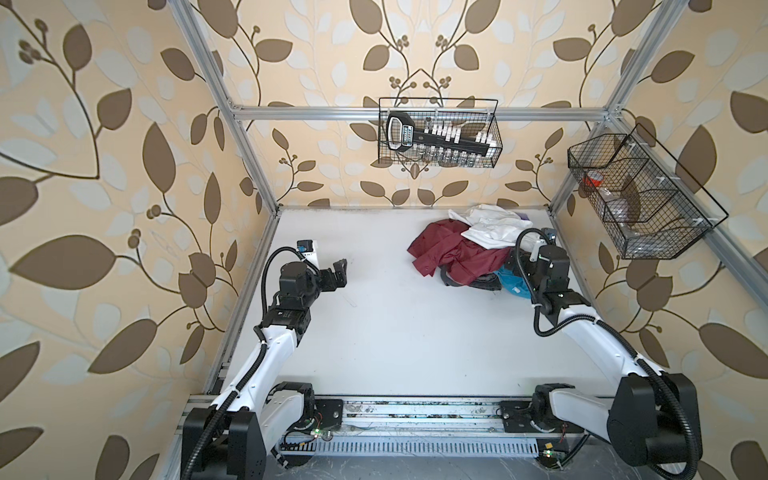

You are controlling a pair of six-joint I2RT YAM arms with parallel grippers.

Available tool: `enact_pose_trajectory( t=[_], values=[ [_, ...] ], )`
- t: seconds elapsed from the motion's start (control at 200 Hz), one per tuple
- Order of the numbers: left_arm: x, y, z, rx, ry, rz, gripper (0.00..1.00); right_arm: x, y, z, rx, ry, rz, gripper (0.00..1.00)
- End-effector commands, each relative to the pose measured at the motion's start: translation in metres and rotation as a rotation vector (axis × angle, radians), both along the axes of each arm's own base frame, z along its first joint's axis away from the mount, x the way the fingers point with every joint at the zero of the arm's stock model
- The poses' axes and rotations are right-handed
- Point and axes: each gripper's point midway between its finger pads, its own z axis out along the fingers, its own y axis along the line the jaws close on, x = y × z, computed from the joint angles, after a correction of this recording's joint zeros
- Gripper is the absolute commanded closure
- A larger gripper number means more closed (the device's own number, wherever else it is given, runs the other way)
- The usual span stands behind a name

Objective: Pick out a specific cloth from the pile
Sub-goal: 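Reach the right gripper to the maroon shirt while the left arm lifts forward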

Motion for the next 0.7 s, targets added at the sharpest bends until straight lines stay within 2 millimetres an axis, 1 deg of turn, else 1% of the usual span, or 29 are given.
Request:
enact_pose_trajectory(
  t=[0.0, 0.055, 0.135, 0.205, 0.34, 0.42, 0.49, 0.56, 0.695],
  values=[
    [-0.027, -0.048, 0.015, -0.171, 0.05, -0.273, 0.01, -0.027, -0.004, -0.011, 0.01, 0.187, -0.036, 0.0],
    [-0.037, -0.062, 0.022, -0.194, 0.054, -0.369, 0.01, -0.031, -0.002, -0.006, 0.012, 0.207, -0.024, 0.01],
    [-0.053, -0.081, 0.031, -0.233, 0.047, -0.515, 0.01, -0.037, -0.004, 0.002, -0.015, 0.228, -0.032, 0.0],
    [-0.062, -0.093, 0.037, -0.265, 0.031, -0.6, 0.01, -0.043, -0.004, 0.011, -0.022, 0.231, -0.026, 0.0],
    [-0.077, -0.111, 0.044, -0.295, 0.014, -0.735, 0.01, -0.05, 0.006, 0.029, -0.008, 0.205, 0.024, 0.01],
    [-0.088, -0.122, 0.045, -0.297, 0.01, -0.811, 0.01, -0.053, 0.016, 0.035, 0.014, 0.205, 0.071, 0.05],
    [-0.099, -0.132, 0.046, -0.288, 0.0, -0.884, 0.01, -0.052, 0.03, 0.04, 0.043, 0.217, 0.128, 0.08],
    [-0.109, -0.14, 0.045, -0.272, -0.01, -0.94, 0.01, -0.05, 0.055, 0.039, 0.075, 0.236, 0.226, 0.12],
    [-0.12, -0.146, 0.046, -0.251, -0.033, -0.99, 0.01, -0.044, 0.105, 0.025, 0.064, 0.272, 0.366, 0.12]
  ],
)
